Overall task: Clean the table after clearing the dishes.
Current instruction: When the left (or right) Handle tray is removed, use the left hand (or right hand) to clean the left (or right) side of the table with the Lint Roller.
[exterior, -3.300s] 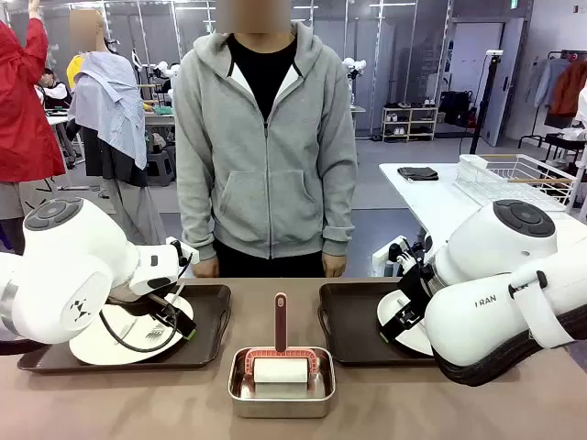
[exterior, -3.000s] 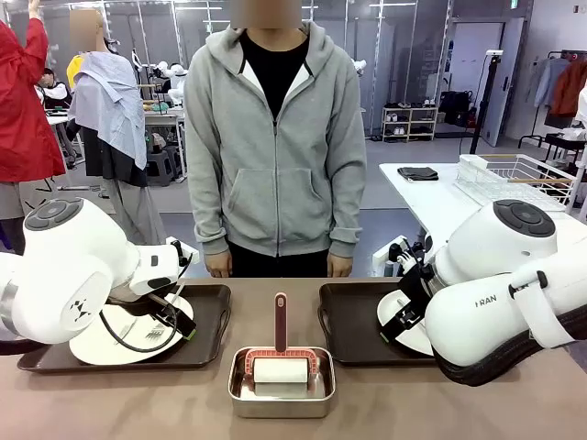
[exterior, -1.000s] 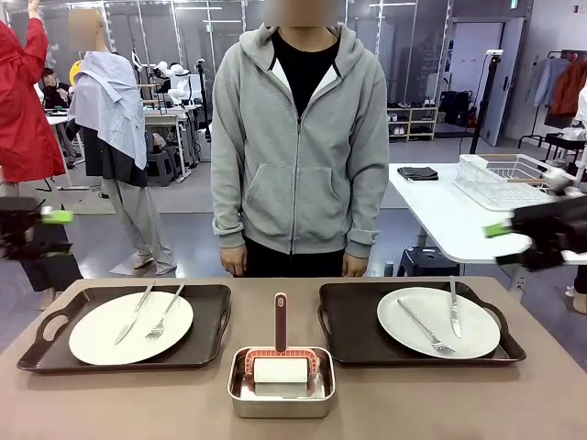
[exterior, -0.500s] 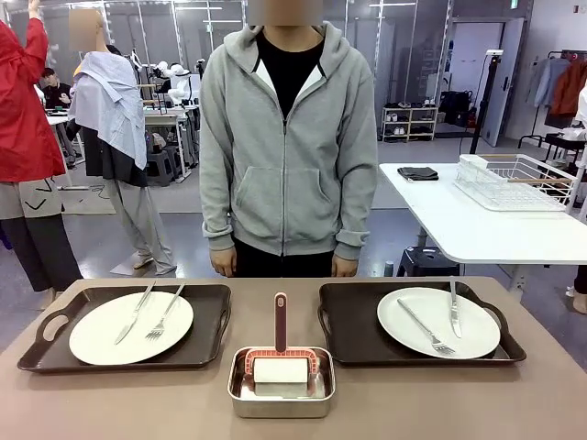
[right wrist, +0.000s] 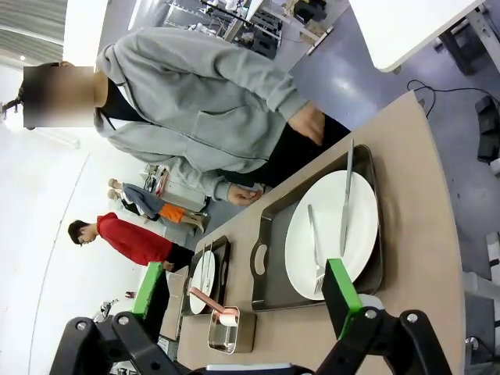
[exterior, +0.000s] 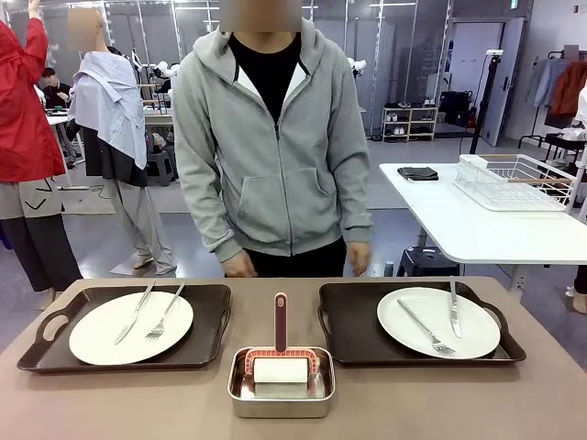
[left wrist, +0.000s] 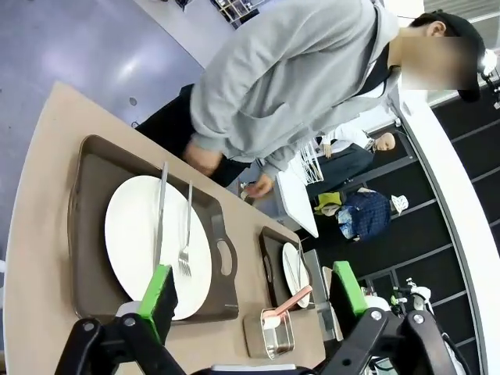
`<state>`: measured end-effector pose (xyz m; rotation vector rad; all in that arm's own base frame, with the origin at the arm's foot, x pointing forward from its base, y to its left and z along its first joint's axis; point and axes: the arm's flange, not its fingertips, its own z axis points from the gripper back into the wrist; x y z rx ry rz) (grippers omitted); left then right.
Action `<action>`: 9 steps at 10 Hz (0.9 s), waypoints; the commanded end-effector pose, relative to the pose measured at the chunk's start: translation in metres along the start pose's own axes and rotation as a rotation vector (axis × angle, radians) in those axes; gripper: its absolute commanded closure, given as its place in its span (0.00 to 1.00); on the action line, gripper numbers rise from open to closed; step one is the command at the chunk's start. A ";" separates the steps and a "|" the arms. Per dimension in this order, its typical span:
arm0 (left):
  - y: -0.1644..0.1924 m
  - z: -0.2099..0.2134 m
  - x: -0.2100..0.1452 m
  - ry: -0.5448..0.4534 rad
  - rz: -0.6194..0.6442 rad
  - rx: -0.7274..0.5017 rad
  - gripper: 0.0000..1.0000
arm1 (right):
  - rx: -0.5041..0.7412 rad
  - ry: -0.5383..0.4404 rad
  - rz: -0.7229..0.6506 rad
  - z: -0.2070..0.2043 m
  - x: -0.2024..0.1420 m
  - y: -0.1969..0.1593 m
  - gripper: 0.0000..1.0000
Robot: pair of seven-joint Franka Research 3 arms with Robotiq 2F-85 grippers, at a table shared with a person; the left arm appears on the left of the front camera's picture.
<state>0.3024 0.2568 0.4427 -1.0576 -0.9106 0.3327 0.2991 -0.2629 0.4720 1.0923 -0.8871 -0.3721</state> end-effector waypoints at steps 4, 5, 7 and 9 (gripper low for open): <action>-0.002 0.003 0.007 -0.013 -0.018 -0.023 0.00 | 0.011 -0.008 0.003 0.001 0.000 0.003 0.00; -0.002 0.003 0.007 -0.013 -0.018 -0.023 0.00 | 0.011 -0.008 0.003 0.001 0.000 0.003 0.00; -0.002 0.003 0.007 -0.013 -0.018 -0.023 0.00 | 0.011 -0.008 0.003 0.001 0.000 0.003 0.00; -0.002 0.003 0.007 -0.013 -0.018 -0.023 0.00 | 0.011 -0.008 0.003 0.001 0.000 0.003 0.00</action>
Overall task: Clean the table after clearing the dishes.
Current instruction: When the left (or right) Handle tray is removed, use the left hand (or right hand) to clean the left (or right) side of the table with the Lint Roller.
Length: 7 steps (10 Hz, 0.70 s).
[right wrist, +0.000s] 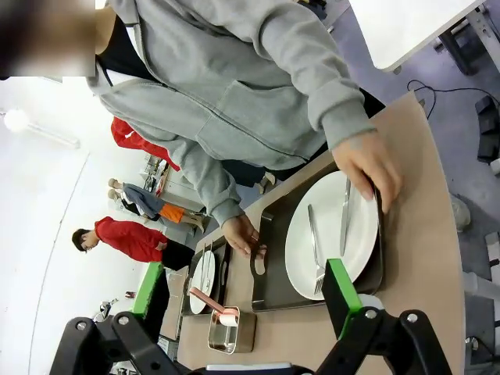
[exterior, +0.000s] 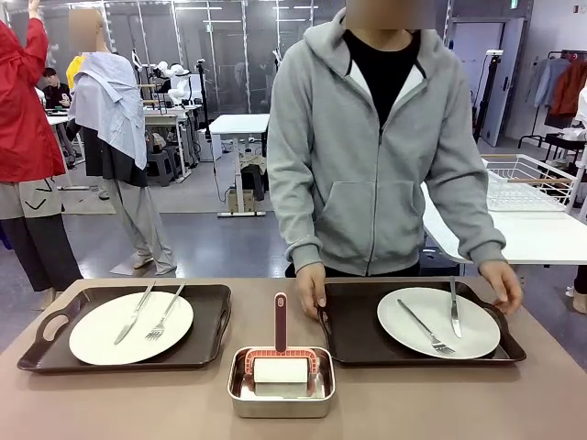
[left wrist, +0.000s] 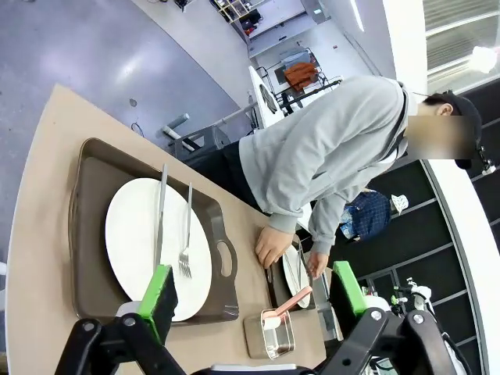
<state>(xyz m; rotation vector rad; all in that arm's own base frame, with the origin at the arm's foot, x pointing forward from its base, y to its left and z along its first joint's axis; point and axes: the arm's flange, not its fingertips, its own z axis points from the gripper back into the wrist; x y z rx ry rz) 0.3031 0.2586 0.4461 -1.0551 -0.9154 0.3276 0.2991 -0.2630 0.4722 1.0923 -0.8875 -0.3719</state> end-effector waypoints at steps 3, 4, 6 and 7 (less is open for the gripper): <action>0.000 0.002 0.004 -0.011 -0.011 -0.022 0.00 | 0.011 -0.008 0.003 0.001 0.000 0.003 0.00; 0.000 0.002 0.004 -0.011 -0.011 -0.022 0.00 | 0.011 -0.008 0.003 0.001 0.000 0.003 0.00; 0.000 0.002 0.004 -0.011 -0.011 -0.022 0.00 | 0.011 -0.008 0.003 0.001 0.000 0.003 0.00; 0.000 0.002 0.004 -0.011 -0.011 -0.022 0.00 | 0.011 -0.008 0.003 0.001 0.000 0.003 0.00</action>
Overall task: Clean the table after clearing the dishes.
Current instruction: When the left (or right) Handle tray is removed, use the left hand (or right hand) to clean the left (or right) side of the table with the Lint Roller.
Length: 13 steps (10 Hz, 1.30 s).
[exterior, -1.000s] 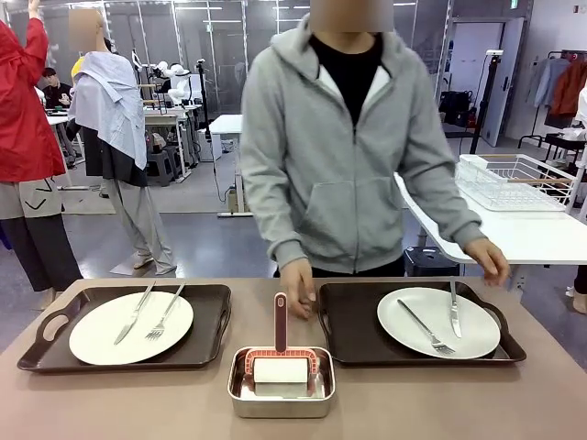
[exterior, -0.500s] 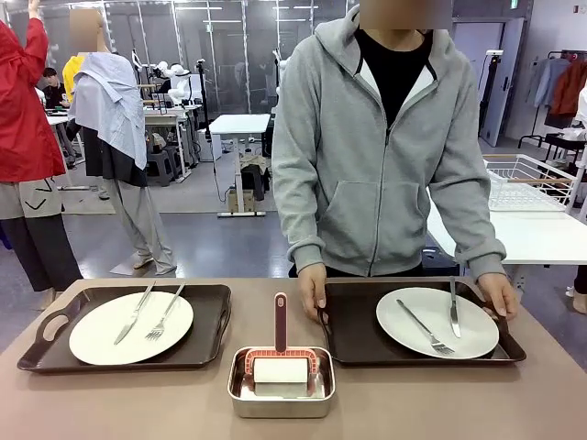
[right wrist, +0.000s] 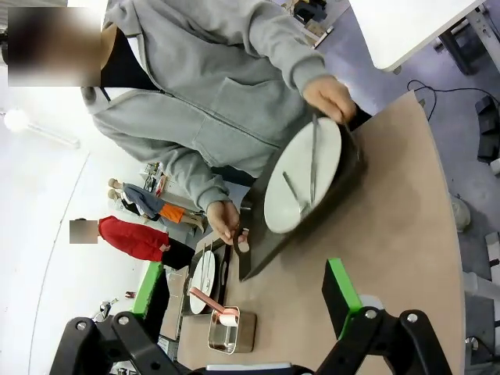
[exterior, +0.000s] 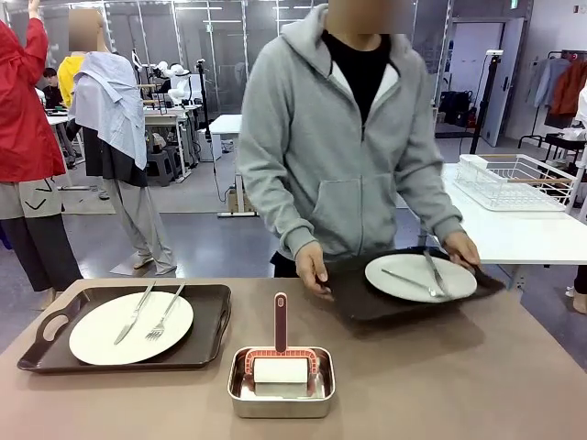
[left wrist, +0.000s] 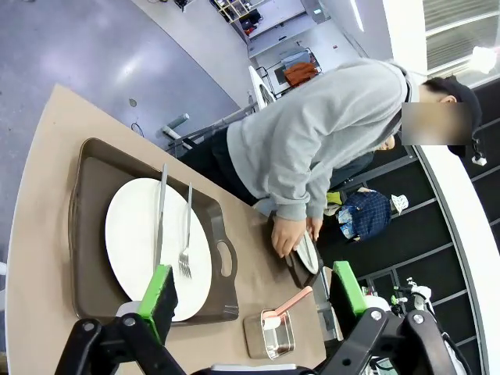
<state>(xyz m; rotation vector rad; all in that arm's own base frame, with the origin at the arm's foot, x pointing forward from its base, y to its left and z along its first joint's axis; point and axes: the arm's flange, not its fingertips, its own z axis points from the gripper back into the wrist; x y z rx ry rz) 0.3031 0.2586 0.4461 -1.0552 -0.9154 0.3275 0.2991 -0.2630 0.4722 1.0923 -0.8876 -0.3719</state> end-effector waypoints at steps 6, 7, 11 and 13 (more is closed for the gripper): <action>0.000 0.002 0.004 -0.012 -0.011 -0.022 0.00 | 0.062 0.254 0.328 -0.087 -0.002 0.085 0.00; 0.000 0.002 0.004 -0.012 -0.011 -0.022 0.00 | 0.046 0.370 0.470 -0.131 -0.008 0.126 0.00; 0.000 0.002 0.004 -0.012 -0.011 -0.022 0.00 | -0.020 0.809 0.943 -0.286 -0.098 0.227 0.00; 0.000 0.002 0.004 -0.012 -0.011 -0.022 0.00 | -0.064 0.987 1.097 -0.348 -0.153 0.226 0.00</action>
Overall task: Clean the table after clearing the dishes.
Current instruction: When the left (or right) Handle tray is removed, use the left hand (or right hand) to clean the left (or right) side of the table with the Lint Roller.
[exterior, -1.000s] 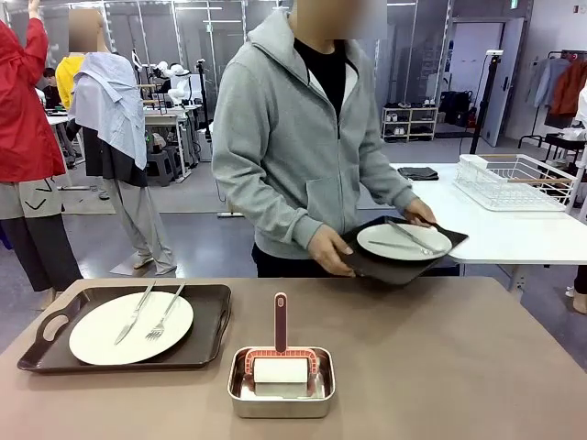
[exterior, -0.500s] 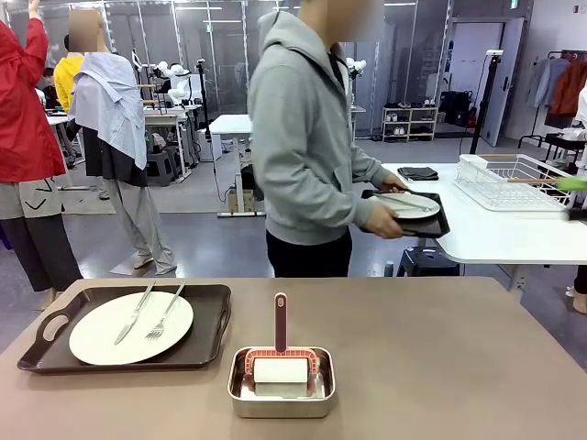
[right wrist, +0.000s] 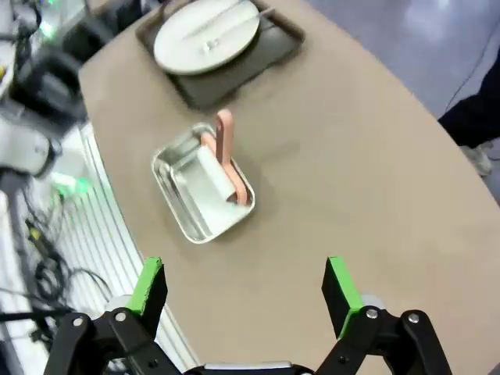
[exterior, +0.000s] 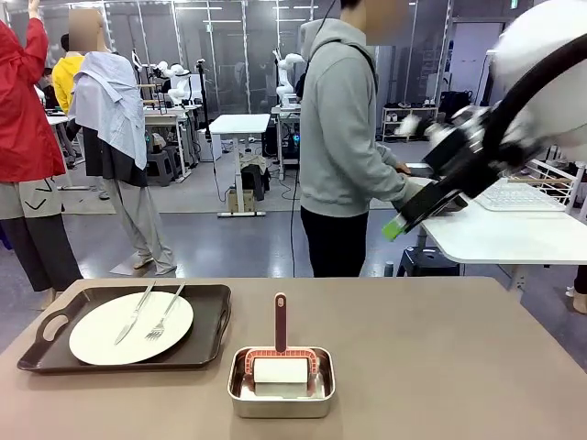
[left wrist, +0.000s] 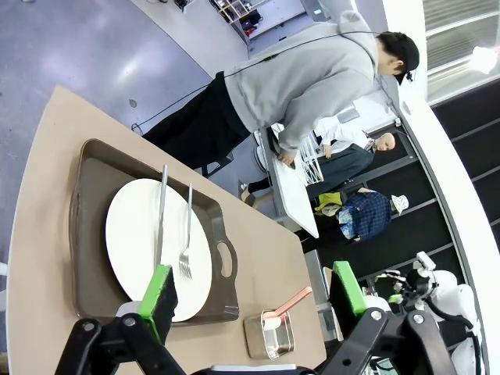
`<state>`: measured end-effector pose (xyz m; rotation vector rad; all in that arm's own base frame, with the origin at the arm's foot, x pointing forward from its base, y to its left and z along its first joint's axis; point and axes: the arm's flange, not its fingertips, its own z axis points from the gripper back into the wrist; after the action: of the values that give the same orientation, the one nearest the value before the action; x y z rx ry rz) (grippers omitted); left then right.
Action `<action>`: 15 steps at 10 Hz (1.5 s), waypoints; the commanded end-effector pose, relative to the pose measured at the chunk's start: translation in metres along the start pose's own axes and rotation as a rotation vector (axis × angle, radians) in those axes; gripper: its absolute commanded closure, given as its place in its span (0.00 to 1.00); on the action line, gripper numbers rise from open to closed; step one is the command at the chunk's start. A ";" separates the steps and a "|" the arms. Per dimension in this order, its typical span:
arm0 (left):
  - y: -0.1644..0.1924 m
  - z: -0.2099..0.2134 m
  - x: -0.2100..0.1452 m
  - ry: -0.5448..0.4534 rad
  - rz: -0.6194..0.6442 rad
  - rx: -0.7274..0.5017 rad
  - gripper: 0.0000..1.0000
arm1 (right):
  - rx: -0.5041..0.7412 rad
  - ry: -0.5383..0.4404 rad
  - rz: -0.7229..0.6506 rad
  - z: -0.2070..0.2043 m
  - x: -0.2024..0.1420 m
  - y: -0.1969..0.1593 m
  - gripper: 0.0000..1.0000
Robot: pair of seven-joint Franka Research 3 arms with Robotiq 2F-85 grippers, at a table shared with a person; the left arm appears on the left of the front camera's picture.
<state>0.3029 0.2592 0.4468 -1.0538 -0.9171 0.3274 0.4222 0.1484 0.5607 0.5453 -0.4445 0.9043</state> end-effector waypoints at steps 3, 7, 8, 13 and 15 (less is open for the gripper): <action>0.000 0.001 0.003 -0.010 -0.010 -0.023 0.00 | -0.010 0.184 0.206 -0.084 0.003 0.005 0.00; 0.000 0.001 0.003 -0.010 -0.010 -0.023 0.00 | 0.009 0.180 0.144 -0.087 0.006 0.004 0.00; 0.000 0.001 0.003 -0.010 -0.010 -0.023 0.00 | 0.009 0.180 0.144 -0.087 0.006 0.004 0.00; 0.000 0.001 0.003 -0.010 -0.010 -0.023 0.00 | 0.081 0.419 0.576 -0.134 0.083 0.004 0.00; 0.000 0.001 0.003 -0.010 -0.010 -0.023 0.00 | 0.083 0.587 0.702 -0.173 0.121 0.022 0.00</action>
<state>0.3032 0.2589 0.4468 -1.0544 -0.9161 0.3266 0.4713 0.3206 0.4901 0.2391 -0.0882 1.6089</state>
